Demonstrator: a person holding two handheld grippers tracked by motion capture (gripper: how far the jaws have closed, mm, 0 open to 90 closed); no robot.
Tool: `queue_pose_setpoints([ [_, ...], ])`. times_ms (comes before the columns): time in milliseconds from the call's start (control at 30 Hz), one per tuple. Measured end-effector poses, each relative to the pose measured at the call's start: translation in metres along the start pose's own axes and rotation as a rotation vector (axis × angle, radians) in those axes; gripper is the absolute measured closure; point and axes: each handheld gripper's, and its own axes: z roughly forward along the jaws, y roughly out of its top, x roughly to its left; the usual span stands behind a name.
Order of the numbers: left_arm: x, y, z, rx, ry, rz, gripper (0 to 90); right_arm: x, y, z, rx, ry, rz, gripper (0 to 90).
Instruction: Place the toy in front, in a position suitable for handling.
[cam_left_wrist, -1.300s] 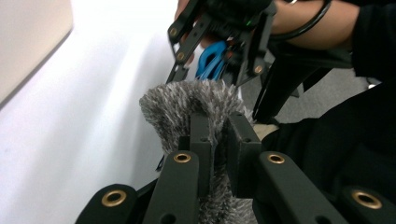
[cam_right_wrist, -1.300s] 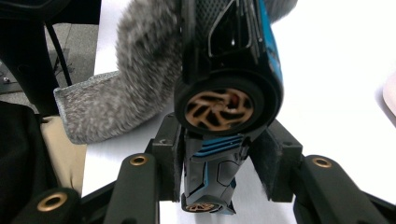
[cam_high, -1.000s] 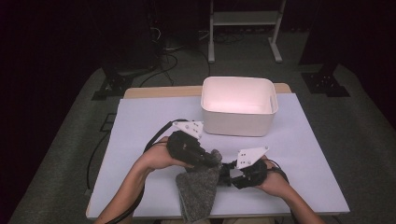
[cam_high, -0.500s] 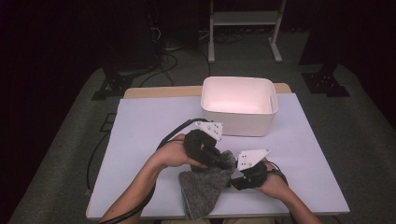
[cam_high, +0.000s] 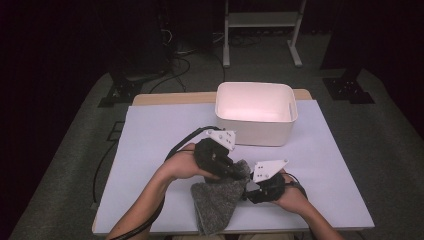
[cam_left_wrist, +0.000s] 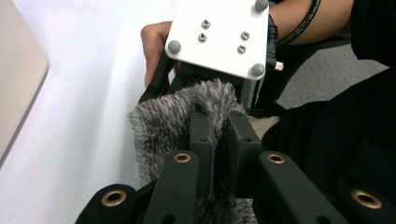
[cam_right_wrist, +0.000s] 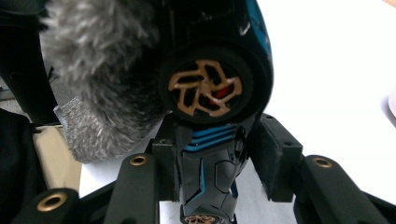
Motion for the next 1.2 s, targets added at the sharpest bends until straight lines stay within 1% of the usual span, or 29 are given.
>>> queue_pose_setpoints([
  [133, 0.0, -0.004, -0.007, -0.014, 0.014, -0.004, 82.3, -0.001, -0.001, -0.001, -0.001, 0.005, 0.006, 55.6],
  [167, 0.0, -0.007, -0.012, -0.022, 0.025, -0.013, 82.2, -0.002, -0.001, -0.001, -0.002, 0.007, 0.008, 55.6],
  [200, 0.0, -0.009, -0.015, -0.024, 0.035, -0.012, 82.0, -0.002, 0.0, -0.002, 0.002, 0.009, 0.01, 55.7],
  [267, 0.001, -0.016, -0.022, -0.036, 0.061, -0.035, 81.8, -0.003, -0.001, -0.002, 0.006, 0.01, 0.009, 55.6],
  [333, 0.003, -0.025, -0.025, -0.04, 0.072, -0.051, 81.9, -0.004, -0.001, -0.003, 0.008, 0.012, 0.022, 55.6],
  [400, 0.005, -0.033, -0.023, -0.056, 0.063, -0.07, 81.9, -0.004, 0.001, -0.003, 0.019, 0.011, 0.02, 55.6],
  [467, 0.005, -0.035, -0.023, -0.065, 0.063, -0.075, 81.9, -0.004, 0.003, -0.002, 0.034, 0.011, 0.011, 55.5],
  [533, 0.005, -0.036, -0.024, -0.072, 0.071, -0.073, 82.0, -0.004, 0.007, -0.002, 0.061, 0.01, 0.009, 55.2],
  [600, 0.005, -0.035, -0.023, -0.07, 0.072, -0.074, 81.9, -0.006, 0.01, -0.004, 0.084, 0.016, 0.009, 54.5],
  [667, 0.006, -0.035, -0.023, -0.071, 0.067, -0.071, 81.9, -0.005, 0.014, -0.008, 0.087, 0.011, 0.015, 53.5],
  [767, 0.007, -0.035, -0.021, -0.085, 0.056, -0.072, 81.9, -0.006, 0.019, -0.016, 0.088, 0.006, 0.007, 53.2],
  [833, 0.007, -0.033, -0.018, -0.093, 0.048, -0.065, 81.9, -0.004, 0.024, -0.021, 0.088, 0.009, 0.008, 53.1],
  [867, 0.007, -0.032, -0.017, -0.096, 0.044, -0.063, 81.9, -0.003, 0.028, -0.023, 0.089, 0.009, 0.002, 53.4],
  [900, 0.006, -0.03, -0.014, -0.096, 0.037, -0.06, 81.8, -0.002, 0.032, -0.024, 0.091, 0.007, -0.006, 55.9],
  [933, 0.006, -0.028, -0.013, -0.091, 0.037, -0.054, 81.8, 0.0, 0.037, -0.025, 0.096, 0.001, -0.033, 60.3],
  [967, 0.006, -0.027, -0.013, -0.085, 0.044, -0.052, 81.8, 0.001, 0.039, -0.026, 0.106, -0.002, -0.046, 62.1],
  [1000, 0.006, -0.027, -0.014, -0.086, 0.043, -0.054, 81.8, 0.002, 0.041, -0.027, 0.12, -0.015, -0.063, 62.3],
  [1067, 0.007, -0.029, -0.015, -0.092, 0.044, -0.059, 81.8, 0.003, 0.043, -0.028, 0.136, -0.017, -0.065, 62.7],
  [1100, 0.007, -0.031, -0.015, -0.095, 0.045, -0.061, 81.8, 0.002, 0.042, -0.029, 0.136, -0.015, -0.076, 62.9],
  [1167, 0.007, -0.035, -0.016, -0.118, 0.04, -0.079, 81.8, 0.001, 0.04, -0.03, 0.134, -0.012, -0.078, 63.1],
  [1200, 0.008, -0.037, -0.016, -0.122, 0.035, -0.077, 81.8, 0.001, 0.039, -0.031, 0.13, -0.011, -0.074, 63.2],
])
